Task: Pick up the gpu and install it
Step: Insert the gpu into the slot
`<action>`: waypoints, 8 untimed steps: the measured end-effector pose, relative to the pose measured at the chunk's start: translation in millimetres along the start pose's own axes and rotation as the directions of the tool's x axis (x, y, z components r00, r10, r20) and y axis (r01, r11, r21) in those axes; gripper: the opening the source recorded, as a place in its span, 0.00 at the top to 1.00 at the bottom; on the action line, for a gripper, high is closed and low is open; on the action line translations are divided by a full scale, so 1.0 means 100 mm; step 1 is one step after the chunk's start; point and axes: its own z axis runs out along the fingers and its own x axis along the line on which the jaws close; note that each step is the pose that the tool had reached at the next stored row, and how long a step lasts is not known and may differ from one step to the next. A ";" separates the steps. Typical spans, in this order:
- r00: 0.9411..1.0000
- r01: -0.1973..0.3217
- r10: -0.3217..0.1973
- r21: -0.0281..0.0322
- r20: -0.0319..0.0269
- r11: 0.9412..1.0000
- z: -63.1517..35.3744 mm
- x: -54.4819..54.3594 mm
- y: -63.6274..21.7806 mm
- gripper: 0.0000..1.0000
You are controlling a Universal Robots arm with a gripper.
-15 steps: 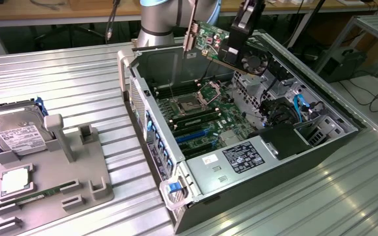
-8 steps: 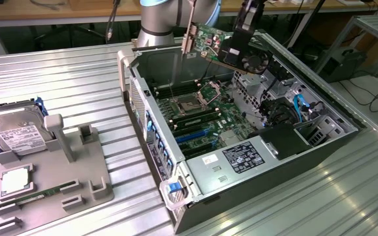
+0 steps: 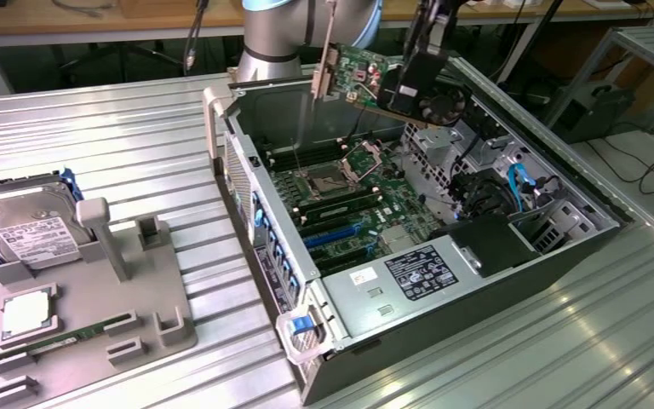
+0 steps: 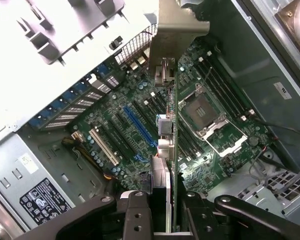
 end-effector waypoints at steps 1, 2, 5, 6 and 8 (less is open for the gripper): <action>1.000 0.014 -0.014 0.000 -0.001 1.000 0.000 0.00 0.000 0.72; 0.999 0.032 -0.032 0.000 -0.001 0.999 0.001 0.00 0.000 0.72; 0.997 0.074 -0.074 0.000 -0.003 0.997 0.003 0.00 0.000 0.72; 0.996 0.087 -0.087 -0.001 -0.003 0.996 0.003 0.00 0.000 0.72; 0.994 0.110 -0.110 -0.001 -0.004 0.994 0.004 0.00 0.000 0.72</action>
